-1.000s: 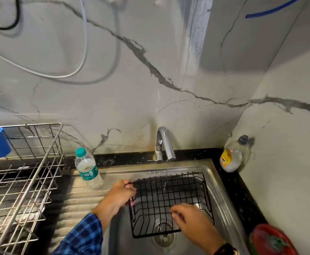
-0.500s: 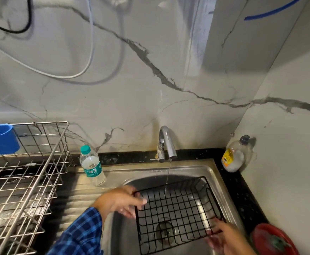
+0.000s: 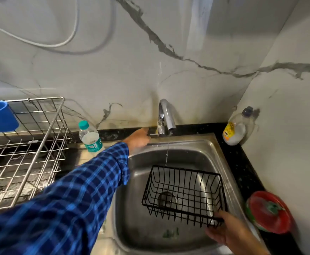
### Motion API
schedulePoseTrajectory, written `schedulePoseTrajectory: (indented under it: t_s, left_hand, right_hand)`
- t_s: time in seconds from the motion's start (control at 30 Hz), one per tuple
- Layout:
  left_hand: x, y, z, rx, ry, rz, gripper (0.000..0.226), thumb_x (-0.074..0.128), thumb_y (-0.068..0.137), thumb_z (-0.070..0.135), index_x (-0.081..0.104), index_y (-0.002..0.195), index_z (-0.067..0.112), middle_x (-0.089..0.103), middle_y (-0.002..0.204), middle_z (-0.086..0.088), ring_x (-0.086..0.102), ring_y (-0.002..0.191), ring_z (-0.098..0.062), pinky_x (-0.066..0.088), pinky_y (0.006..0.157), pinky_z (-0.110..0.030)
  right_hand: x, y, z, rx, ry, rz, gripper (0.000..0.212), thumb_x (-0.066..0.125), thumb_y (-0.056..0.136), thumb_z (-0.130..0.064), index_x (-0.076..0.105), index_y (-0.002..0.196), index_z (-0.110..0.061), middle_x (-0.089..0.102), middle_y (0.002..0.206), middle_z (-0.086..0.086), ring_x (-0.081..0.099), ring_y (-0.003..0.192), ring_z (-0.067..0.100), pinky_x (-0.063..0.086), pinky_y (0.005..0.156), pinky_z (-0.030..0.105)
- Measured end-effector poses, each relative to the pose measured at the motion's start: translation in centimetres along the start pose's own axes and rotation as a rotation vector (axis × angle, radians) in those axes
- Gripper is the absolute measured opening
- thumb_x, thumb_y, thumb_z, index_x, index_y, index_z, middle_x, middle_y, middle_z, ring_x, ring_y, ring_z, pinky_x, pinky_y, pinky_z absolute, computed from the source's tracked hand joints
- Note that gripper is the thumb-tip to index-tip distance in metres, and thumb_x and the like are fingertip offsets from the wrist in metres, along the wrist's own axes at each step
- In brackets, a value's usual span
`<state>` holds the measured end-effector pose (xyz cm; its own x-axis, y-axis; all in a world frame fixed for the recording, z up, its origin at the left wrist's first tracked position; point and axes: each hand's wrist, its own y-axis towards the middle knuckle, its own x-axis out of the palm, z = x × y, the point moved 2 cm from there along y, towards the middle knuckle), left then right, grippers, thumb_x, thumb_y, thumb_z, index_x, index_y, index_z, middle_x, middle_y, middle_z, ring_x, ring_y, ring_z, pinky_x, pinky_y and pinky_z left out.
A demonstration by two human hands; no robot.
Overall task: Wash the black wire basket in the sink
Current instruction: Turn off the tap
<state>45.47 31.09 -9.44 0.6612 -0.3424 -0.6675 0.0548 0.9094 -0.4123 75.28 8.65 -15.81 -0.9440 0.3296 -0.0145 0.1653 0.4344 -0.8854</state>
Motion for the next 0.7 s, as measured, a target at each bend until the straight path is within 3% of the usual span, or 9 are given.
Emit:
schedulePoseTrajectory:
  t_s: [0.07,0.1,0.17,0.27,0.4,0.5,0.7]
  left_hand:
    - [0.0,0.9,-0.5,0.011,0.024,0.004,0.045,0.048,0.098,0.007,0.046,0.143,0.003,0.053,0.143,-0.020,0.053,0.129,-0.034,0.042,0.109,-0.038]
    - [0.1,1.1,-0.7,0.013,0.017,0.001,0.044,0.047,0.098,0.007,0.049,0.142,0.003,0.052,0.144,-0.021,0.051,0.131,-0.036,0.041,0.112,-0.041]
    - [0.4,1.1,-0.4,0.025,0.003,-0.014,0.042,0.048,0.098,0.005,0.052,0.140,0.004,0.053,0.144,-0.020,0.052,0.130,-0.035,0.041,0.112,-0.044]
    - [0.5,0.8,-0.1,-0.015,-0.036,-0.001,0.039,0.052,0.097,0.003,0.057,0.135,0.010,0.057,0.137,-0.009,0.058,0.121,-0.026,0.045,0.106,-0.034]
    - [0.0,1.0,0.7,-0.028,-0.304,0.034,0.025,0.058,0.092,-0.001,0.067,0.108,0.017,0.069,0.114,-0.006,0.064,0.109,-0.021,0.050,0.104,-0.040]
    - [0.3,1.5,2.1,0.030,-0.379,-0.052,0.042,0.059,0.090,-0.006,0.061,0.129,0.009,0.067,0.126,-0.007,0.063,0.116,-0.020,0.049,0.107,-0.040]
    - [-0.1,0.9,2.1,0.056,-0.233,-0.222,0.068,0.057,0.089,-0.010,0.039,0.150,0.013,0.050,0.150,-0.004,0.049,0.137,-0.019,0.037,0.117,-0.042]
  right_hand:
    - [-0.4,-0.3,0.0,-0.026,-0.005,-0.020,0.016,0.049,0.102,-0.007,0.052,0.112,0.006,0.053,0.105,0.029,0.060,0.089,0.048,0.061,0.067,0.051]
    - [-0.6,-0.3,0.1,-0.034,-0.022,-0.027,0.020,0.051,0.101,-0.008,0.051,0.116,0.006,0.052,0.111,0.030,0.061,0.094,0.049,0.061,0.069,0.050]
    - [-0.6,-0.6,0.3,-0.051,-0.057,-0.026,0.024,0.054,0.100,-0.009,0.052,0.119,0.006,0.053,0.113,0.029,0.062,0.094,0.050,0.062,0.062,0.047]
    - [-0.3,-0.6,0.6,-0.074,-0.093,-0.020,0.023,0.055,0.099,-0.009,0.054,0.116,0.006,0.052,0.105,0.026,0.064,0.083,0.047,0.061,0.056,0.044]
    - [0.0,-0.1,0.9,-0.065,-0.084,-0.023,0.023,0.053,0.101,-0.009,0.053,0.118,0.006,0.051,0.106,0.026,0.060,0.086,0.047,0.059,0.047,0.038]
    - [0.1,0.1,1.0,-0.052,-0.078,-0.044,0.027,0.051,0.101,-0.009,0.050,0.124,0.006,0.049,0.117,0.030,0.060,0.092,0.049,0.058,0.048,0.038]
    - [0.4,-0.1,0.0,-0.025,-0.048,-0.085,0.017,0.049,0.101,-0.008,0.051,0.113,0.005,0.049,0.110,0.028,0.057,0.092,0.048,0.059,0.046,0.040]
